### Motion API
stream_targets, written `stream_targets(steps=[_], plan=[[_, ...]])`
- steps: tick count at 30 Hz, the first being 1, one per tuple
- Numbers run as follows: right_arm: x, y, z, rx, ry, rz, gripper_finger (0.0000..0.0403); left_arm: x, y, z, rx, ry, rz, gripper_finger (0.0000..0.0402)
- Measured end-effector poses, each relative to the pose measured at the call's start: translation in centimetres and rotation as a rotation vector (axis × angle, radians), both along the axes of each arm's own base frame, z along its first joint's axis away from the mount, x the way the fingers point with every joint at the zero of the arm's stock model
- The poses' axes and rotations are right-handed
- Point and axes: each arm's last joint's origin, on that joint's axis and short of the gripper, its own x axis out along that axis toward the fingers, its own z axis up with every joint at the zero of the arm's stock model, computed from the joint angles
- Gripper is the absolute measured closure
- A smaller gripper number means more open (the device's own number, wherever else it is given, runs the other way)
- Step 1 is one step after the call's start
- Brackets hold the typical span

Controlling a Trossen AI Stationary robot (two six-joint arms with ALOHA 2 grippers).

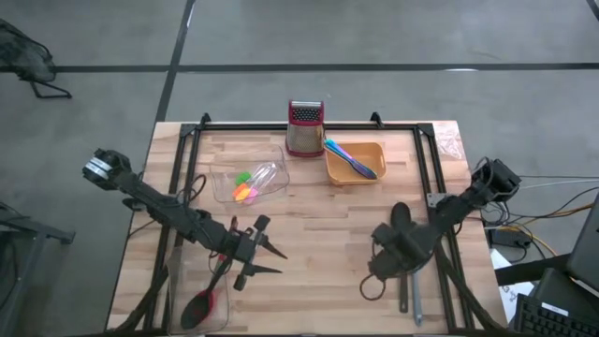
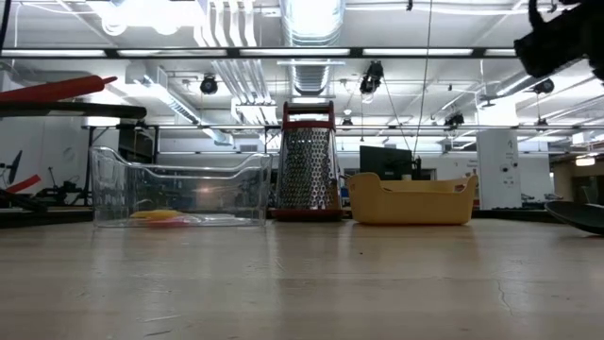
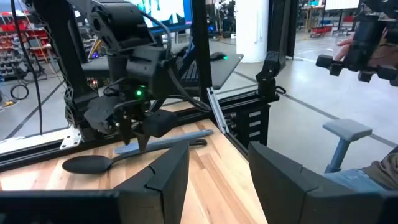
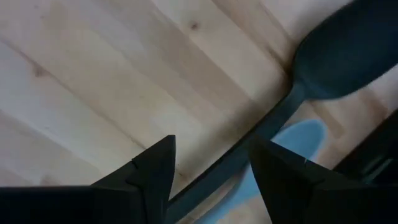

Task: Pick & Place Kitchen Items
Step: Put the black serving spoon into the bottom transparent bin

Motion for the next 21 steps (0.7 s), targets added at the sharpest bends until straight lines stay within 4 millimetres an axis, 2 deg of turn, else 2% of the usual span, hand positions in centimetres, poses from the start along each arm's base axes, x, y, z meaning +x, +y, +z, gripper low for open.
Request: stream_targets(steps=[5,12,21], plan=[[-1.0,1.2,-0.4,-0.013,-0.004,-0.079,0.0217,0.0,0.0,0.1,-0.003,-0.003,0.0,0.0229],[-2.9,1.8,-2.2,-0.027,0.059,-0.166,0.0236,0.0,0.0,0.1,-0.004,-0.005,0.0,0.0229],[-3.0,1.9,-5.0,0.08,-0.011,-0.168,0.0258,0.0,0.0,0.1,-0.004,-0.005,-0.001,0.0229]])
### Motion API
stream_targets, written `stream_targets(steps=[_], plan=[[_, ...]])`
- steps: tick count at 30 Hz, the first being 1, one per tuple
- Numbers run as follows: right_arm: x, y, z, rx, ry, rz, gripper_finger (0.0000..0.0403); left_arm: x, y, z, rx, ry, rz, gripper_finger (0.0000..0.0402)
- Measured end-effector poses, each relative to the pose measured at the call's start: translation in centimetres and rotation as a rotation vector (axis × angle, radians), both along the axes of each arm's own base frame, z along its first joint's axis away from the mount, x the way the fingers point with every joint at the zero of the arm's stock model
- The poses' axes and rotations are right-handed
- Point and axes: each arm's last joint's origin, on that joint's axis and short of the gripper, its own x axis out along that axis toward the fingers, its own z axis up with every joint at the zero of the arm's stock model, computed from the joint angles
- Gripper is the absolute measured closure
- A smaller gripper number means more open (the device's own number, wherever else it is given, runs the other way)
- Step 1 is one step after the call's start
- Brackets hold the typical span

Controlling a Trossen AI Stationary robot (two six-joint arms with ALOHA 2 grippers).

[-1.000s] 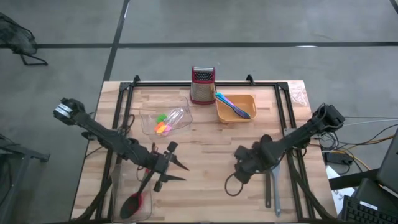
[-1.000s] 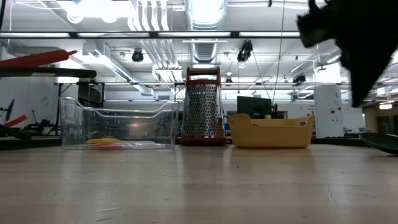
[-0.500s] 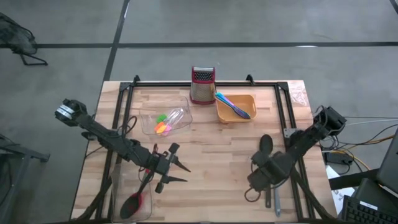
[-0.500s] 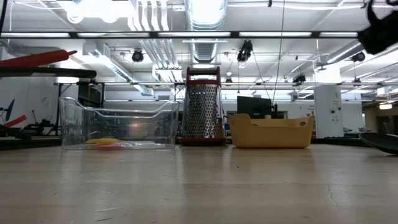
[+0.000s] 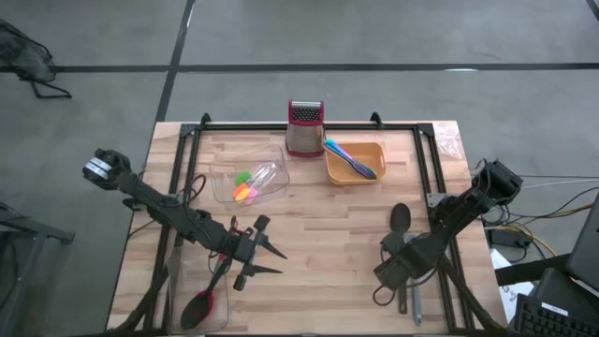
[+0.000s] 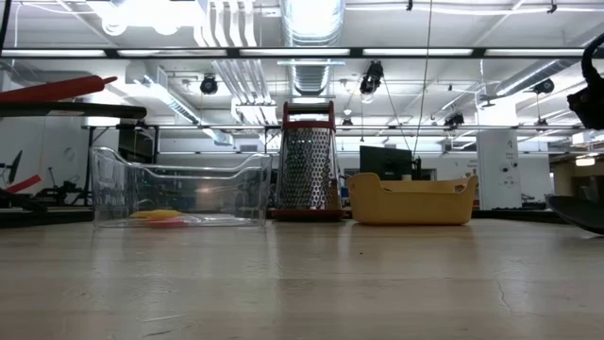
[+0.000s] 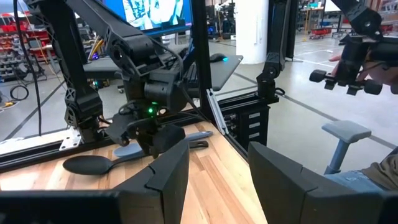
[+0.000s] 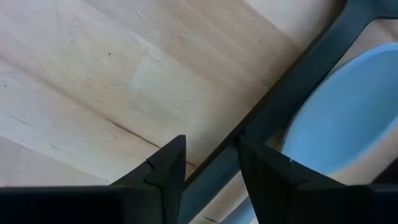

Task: Pick & Place Kitchen Items
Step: Put the black serving spoon into the bottom transparent bin

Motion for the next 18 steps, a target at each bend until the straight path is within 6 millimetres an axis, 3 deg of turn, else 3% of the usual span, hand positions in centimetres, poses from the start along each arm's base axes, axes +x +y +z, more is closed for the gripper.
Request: stream_targets(steps=[9,18], plan=[[0.4,0.3,0.5,0.021,-0.017,0.065,0.0283,0.0,0.0,0.0,0.0,0.0,-0.001,0.0229],[0.6,0.5,1.2,0.012,-0.018,0.019,0.0311,0.0,0.0,-0.1,0.002,0.002,-0.002,0.0229]])
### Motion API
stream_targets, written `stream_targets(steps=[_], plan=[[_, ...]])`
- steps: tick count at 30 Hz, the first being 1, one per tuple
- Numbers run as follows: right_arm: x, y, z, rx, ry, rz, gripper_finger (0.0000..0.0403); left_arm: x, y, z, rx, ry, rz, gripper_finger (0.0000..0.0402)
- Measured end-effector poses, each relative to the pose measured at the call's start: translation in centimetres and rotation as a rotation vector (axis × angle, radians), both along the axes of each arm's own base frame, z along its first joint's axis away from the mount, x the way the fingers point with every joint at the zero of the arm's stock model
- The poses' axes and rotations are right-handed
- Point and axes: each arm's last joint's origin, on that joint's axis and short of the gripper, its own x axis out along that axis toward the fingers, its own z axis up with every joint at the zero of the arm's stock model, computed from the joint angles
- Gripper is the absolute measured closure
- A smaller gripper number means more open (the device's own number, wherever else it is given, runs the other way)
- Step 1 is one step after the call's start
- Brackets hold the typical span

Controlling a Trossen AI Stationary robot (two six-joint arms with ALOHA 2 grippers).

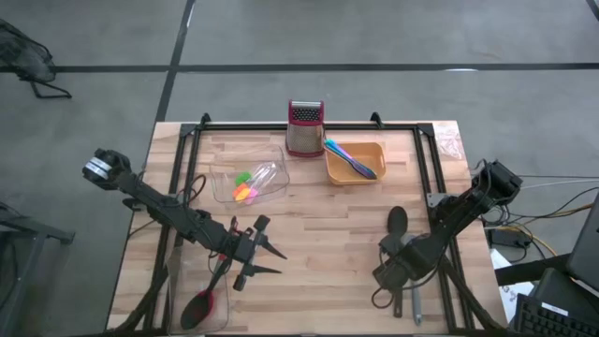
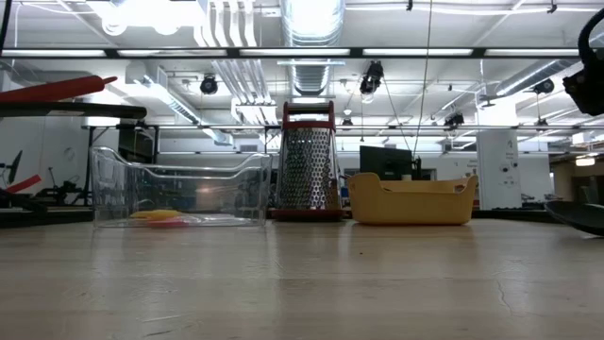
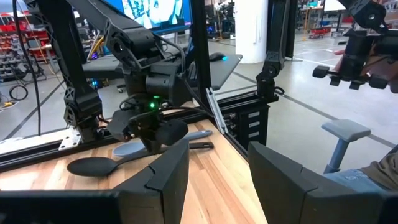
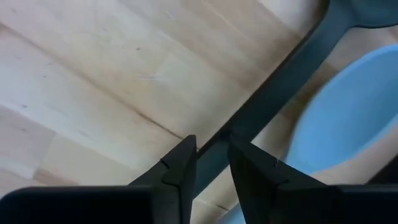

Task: Pick & Place Kitchen Items
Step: Put the black serving spoon into the bottom transparent bin

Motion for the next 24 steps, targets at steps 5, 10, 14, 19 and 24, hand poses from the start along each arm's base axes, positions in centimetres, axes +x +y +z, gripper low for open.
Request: stream_targets(steps=[5,10,14,19,24], plan=[[-0.2,-0.2,0.0,-0.024,0.025,-0.004,0.031,-0.1,0.0,-0.3,0.004,0.007,0.0,0.0229],[-0.7,-0.7,0.2,-0.092,0.063,-0.034,0.0288,-0.1,0.1,-0.2,0.003,0.006,0.001,0.0229],[-0.7,-0.8,-0.1,-0.114,0.038,-0.032,0.0262,-0.1,0.1,-0.2,0.003,0.006,0.001,0.0229],[-0.5,-0.6,-0.4,-0.099,0.013,-0.026,0.023,-0.1,0.0,-0.2,0.003,0.005,0.0,0.0229],[-0.9,-0.8,-0.9,-0.117,0.02,-0.041,0.0204,-0.1,0.0,-0.2,0.01,0.003,0.0,0.0229]])
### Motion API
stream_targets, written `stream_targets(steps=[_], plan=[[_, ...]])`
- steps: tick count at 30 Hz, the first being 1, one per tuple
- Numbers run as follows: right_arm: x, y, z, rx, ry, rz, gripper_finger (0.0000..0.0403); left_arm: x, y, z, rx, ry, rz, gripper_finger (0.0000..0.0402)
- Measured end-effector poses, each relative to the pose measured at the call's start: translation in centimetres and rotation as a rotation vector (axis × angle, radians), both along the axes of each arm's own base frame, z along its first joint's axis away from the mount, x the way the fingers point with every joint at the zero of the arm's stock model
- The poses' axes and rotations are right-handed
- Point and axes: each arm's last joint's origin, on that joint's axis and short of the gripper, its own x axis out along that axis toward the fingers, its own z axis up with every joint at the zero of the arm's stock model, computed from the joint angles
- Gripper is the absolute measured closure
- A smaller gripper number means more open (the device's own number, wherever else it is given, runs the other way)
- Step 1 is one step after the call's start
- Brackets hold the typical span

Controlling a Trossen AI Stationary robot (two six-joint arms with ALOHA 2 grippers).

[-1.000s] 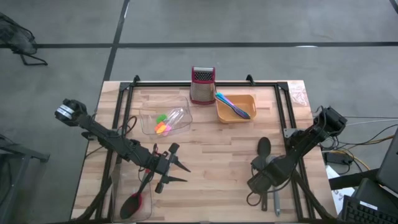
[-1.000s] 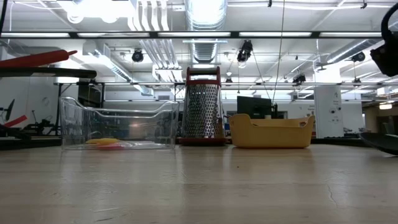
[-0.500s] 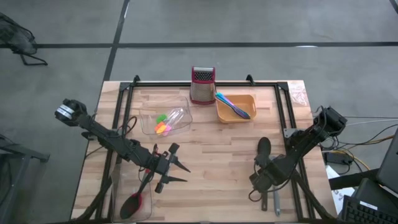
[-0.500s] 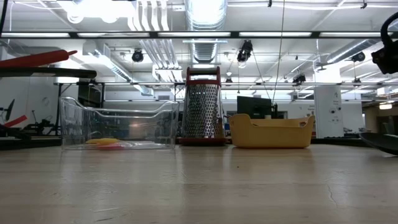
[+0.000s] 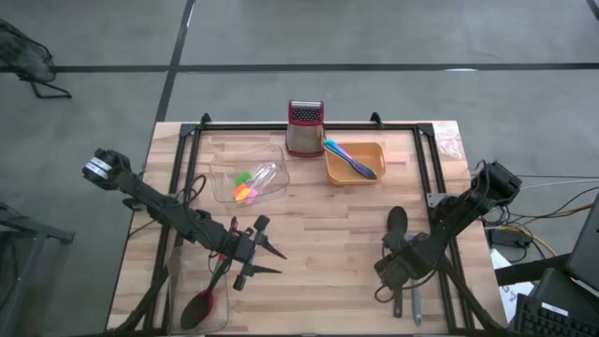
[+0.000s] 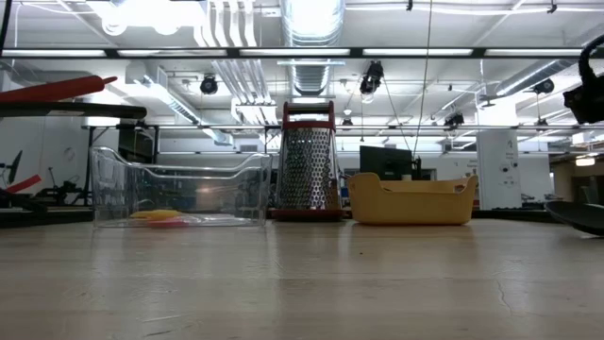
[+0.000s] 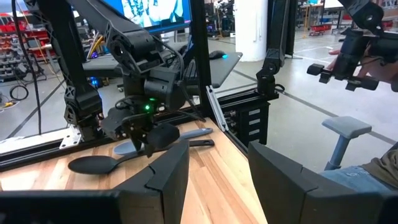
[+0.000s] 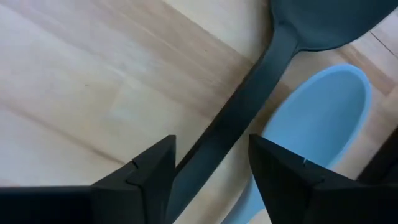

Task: Pick & Place Kitchen Items
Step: Put the black serving spoon into the bottom transparent bin

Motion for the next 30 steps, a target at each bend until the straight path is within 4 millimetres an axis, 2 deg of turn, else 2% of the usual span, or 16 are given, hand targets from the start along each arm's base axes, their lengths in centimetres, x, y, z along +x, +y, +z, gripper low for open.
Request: stream_targets(steps=[8,13,19,30], plan=[[-0.3,-0.2,-1.4,0.025,-0.002,-0.012,0.0178,0.0,0.0,0.0,0.0,-0.001,-0.001,0.0229],[-0.4,-0.3,-1.7,0.034,-0.007,0.029,0.0186,0.0,0.0,0.0,0.0,-0.001,0.0,0.0229],[-0.3,-0.3,-1.7,0.041,-0.01,0.083,0.0234,0.0,0.0,0.0,0.0,0.0,-0.001,0.0229],[-0.1,-0.4,-1.6,-0.015,-0.057,0.155,0.0356,0.0,0.0,0.0,0.0,0.0,0.0,0.0229]])
